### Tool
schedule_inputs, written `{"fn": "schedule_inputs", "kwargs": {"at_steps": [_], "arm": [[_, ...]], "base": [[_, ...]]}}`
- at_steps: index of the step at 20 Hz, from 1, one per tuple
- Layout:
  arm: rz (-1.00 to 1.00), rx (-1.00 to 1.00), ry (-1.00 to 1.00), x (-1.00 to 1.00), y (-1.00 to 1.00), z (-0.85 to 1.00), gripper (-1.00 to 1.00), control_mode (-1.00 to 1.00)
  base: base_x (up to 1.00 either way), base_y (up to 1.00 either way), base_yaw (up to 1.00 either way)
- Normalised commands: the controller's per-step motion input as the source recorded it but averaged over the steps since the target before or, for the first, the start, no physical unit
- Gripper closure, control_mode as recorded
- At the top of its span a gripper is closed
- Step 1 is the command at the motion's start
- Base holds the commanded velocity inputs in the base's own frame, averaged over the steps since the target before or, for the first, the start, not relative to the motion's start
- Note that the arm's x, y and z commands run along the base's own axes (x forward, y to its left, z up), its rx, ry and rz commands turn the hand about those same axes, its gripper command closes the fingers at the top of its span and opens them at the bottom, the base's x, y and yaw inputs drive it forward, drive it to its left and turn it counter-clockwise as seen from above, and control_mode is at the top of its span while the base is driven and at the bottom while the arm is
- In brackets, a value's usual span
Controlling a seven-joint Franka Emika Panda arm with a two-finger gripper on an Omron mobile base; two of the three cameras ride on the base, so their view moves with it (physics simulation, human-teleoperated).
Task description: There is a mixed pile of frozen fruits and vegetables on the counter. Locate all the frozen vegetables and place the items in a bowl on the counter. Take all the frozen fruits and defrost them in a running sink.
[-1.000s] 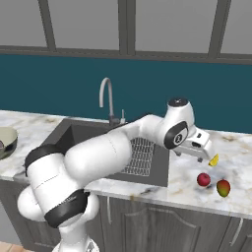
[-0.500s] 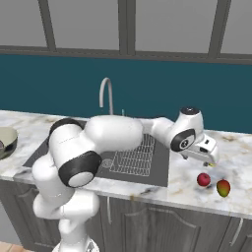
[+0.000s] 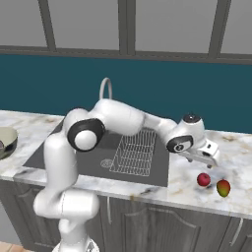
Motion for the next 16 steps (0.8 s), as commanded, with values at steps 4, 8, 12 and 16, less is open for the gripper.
{"fn": "schedule_inputs", "kwargs": {"at_steps": [4,8,12,16], "arm": [[0.00,0.00,0.00,0.35,-0.26,-0.03,-1.00,-1.00],[0.00,0.01,0.00,0.40,-0.24,-0.04,-1.00,-1.00],[0.00,0.00,0.00,0.42,0.00,-0.31,-1.00,-1.00],[0.00,0.00,0.00,0.35,0.00,-0.46,-1.00,-1.00]], "base": [[0.00,0.00,0.00],[0.00,0.00,0.00],[0.00,0.00,0.00],[0.00,0.00,0.00]]}}
